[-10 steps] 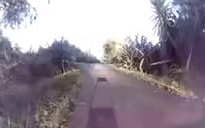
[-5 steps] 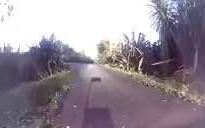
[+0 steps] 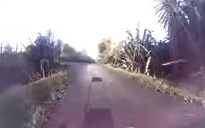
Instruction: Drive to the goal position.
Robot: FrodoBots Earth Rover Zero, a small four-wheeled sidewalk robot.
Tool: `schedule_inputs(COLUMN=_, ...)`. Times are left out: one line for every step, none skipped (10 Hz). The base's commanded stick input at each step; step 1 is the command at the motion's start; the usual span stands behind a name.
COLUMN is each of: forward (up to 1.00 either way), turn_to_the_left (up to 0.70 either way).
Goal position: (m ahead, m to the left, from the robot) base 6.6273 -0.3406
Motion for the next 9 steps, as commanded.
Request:
schedule_inputs(forward=1.0, turn_to_the_left=0.0)
schedule_inputs(forward=1.0, turn_to_the_left=0.0)
schedule_inputs(forward=1.0, turn_to_the_left=0.0)
schedule_inputs(forward=1.0, turn_to_the_left=0.0)
schedule_inputs(forward=1.0, turn_to_the_left=0.0)
schedule_inputs(forward=1.0, turn_to_the_left=0.0)
schedule_inputs(forward=1.0, turn_to_the_left=0.0)
schedule_inputs(forward=1.0, turn_to_the_left=0.0)
schedule_inputs(forward=1.0, turn_to_the_left=0.0)
